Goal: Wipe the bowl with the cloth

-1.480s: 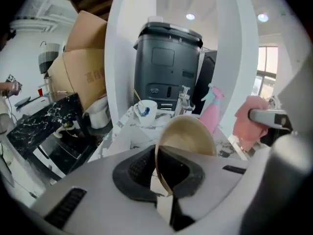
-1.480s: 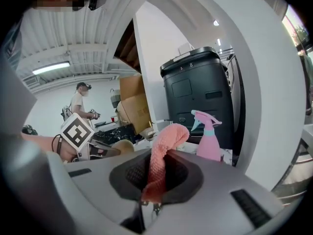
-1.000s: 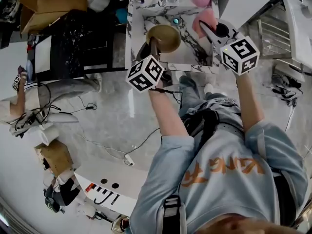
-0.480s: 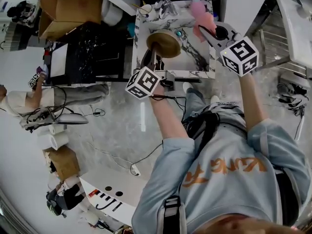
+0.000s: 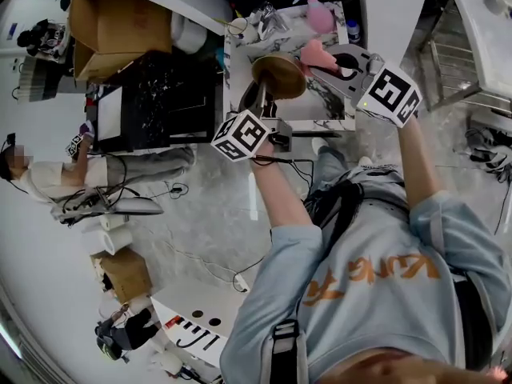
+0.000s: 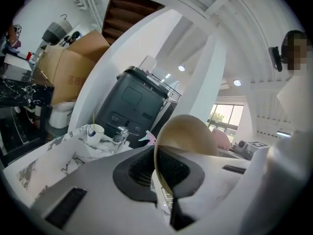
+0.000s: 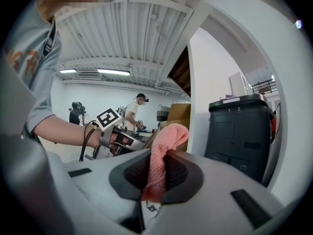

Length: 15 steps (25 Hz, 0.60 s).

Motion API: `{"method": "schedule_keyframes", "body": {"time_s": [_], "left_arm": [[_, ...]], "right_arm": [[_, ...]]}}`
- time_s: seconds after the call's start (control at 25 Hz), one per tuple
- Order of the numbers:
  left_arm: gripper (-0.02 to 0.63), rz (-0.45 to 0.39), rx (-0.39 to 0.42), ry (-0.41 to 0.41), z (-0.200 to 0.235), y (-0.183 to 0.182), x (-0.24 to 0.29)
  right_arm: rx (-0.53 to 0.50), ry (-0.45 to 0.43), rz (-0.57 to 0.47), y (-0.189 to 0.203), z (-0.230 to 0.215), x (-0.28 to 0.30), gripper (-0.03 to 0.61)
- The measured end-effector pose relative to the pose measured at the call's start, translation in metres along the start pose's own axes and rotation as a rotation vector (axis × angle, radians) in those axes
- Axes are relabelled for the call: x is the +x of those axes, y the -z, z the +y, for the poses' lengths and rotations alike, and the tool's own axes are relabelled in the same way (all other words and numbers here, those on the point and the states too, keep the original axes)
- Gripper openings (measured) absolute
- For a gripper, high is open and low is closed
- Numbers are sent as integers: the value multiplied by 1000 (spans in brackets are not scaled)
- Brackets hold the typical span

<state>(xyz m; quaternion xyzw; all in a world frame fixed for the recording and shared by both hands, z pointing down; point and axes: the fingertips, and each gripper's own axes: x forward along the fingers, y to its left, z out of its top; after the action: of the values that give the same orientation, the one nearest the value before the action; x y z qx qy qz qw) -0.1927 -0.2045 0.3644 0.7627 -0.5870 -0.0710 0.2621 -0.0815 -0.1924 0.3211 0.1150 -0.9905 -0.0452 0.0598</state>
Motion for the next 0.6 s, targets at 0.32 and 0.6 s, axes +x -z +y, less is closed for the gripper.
{"method": "schedule_keyframes", "body": {"time_s": [0.32, 0.6], "left_arm": [[29, 79, 21, 102, -20, 12, 15], [31, 150, 13, 230, -35, 28, 10]], "right_arm": [[-76, -151, -30, -13, 22, -12, 40], [-105, -265, -100, -26, 40, -16, 41]]}}
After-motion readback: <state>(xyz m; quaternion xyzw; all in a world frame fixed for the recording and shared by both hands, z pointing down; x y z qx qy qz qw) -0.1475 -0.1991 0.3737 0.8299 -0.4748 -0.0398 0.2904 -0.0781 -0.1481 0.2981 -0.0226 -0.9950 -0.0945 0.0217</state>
